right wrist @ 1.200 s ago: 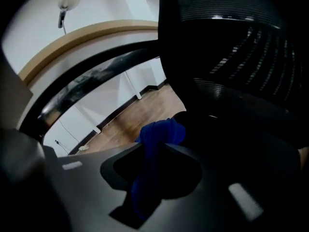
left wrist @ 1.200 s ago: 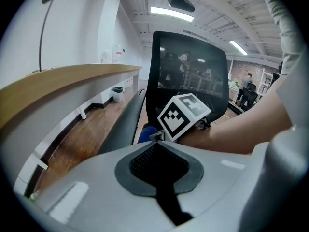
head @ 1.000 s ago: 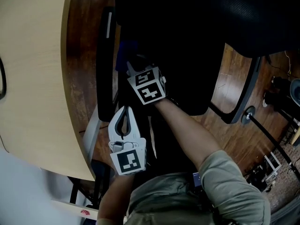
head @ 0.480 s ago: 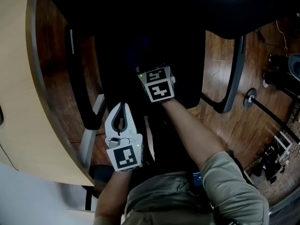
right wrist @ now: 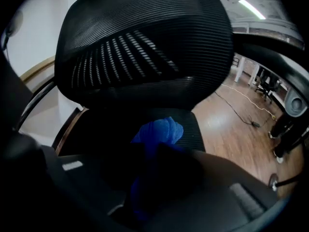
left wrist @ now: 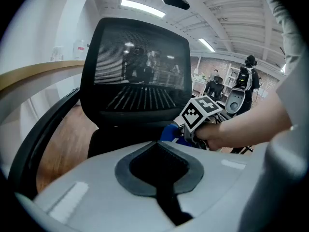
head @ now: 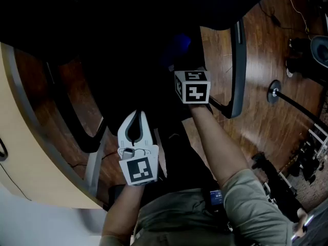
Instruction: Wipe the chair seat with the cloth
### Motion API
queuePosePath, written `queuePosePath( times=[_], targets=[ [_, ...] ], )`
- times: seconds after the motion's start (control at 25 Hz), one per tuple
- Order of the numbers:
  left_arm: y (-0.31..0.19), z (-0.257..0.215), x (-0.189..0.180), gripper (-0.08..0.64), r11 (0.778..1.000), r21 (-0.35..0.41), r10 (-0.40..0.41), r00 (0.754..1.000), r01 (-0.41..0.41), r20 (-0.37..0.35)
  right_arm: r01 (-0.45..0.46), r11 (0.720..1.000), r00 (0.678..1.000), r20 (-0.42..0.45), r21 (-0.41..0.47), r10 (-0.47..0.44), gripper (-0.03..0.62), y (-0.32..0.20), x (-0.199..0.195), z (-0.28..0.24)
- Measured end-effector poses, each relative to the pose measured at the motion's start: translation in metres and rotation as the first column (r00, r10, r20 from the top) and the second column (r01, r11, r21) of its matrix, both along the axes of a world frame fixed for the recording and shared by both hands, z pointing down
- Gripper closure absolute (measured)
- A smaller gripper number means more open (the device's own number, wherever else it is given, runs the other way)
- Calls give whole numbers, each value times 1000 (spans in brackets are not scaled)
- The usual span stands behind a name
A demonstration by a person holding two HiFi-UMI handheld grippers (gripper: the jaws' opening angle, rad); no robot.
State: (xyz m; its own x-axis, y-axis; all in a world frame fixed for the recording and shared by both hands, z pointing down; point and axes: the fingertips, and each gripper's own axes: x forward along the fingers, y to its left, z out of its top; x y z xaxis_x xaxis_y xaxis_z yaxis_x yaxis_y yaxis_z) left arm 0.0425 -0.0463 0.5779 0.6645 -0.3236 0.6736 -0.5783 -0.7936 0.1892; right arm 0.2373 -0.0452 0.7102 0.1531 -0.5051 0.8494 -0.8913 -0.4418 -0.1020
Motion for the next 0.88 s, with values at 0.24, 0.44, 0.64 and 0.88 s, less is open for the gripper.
queuePosePath(
  times=[0.24,0.44,0.64,0.88],
  targets=[
    [9,9,20,554,999,-1,39,999,-39,24,-173,984,985,-9,-29,173,505,53,46,6],
    [19,20,38,554,999,1,53,998,-53,28,-251,967,968,-10,-39,250,505,84,59,15],
    [30,27,50,554,998,-1,62,997,-62,35,-274,961,961,8,-38,275,505,97,60,23],
    [33,29,50,554,1000,-1,24,999,-24,28,-248,968,969,5,-32,248,505,97,64,23]
  ],
)
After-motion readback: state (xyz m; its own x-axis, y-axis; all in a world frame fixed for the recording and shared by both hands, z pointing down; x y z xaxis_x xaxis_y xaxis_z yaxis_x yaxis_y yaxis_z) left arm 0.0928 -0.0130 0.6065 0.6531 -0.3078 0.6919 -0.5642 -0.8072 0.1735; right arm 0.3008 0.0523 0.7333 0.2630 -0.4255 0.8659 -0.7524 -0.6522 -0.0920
